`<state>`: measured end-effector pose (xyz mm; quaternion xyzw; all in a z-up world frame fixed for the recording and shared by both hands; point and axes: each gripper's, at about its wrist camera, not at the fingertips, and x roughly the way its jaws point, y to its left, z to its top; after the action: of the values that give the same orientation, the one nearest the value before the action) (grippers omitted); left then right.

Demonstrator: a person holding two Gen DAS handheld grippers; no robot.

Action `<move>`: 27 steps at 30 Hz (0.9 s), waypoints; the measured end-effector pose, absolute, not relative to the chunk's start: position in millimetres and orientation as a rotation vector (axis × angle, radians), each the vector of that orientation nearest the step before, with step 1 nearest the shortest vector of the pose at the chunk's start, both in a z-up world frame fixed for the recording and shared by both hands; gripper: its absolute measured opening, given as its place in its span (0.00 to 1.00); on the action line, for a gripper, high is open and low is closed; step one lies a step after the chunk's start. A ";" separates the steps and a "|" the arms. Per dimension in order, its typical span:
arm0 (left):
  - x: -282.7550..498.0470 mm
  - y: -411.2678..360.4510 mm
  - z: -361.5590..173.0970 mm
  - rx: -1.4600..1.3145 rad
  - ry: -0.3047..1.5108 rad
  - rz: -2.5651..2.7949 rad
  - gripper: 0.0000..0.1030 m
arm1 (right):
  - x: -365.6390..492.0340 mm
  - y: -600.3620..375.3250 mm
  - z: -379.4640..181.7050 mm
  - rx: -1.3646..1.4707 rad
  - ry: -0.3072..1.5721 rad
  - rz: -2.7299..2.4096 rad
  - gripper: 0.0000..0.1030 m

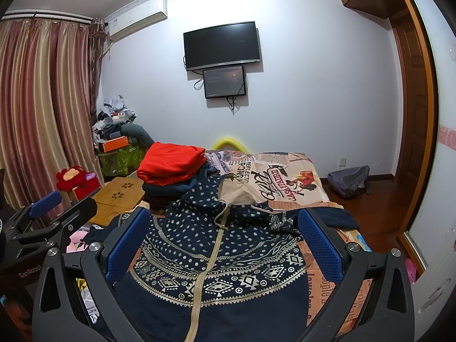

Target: Fold large clothes

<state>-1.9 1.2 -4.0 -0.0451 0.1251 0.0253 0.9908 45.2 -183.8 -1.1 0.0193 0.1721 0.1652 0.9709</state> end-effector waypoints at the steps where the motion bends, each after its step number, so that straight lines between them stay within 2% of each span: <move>1: -1.5 1.1 -4.2 -0.090 0.251 0.051 1.00 | 45.3 -183.6 -1.3 0.038 0.346 0.333 1.00; 27: 3.4 4.9 -8.4 -0.111 0.263 0.069 1.00 | 47.2 -179.2 -0.2 0.020 0.351 0.343 1.00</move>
<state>3.4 4.9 -8.4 -0.0555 0.1308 0.0342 0.9893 47.2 -179.2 -0.2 0.0097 0.1736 0.1698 0.9700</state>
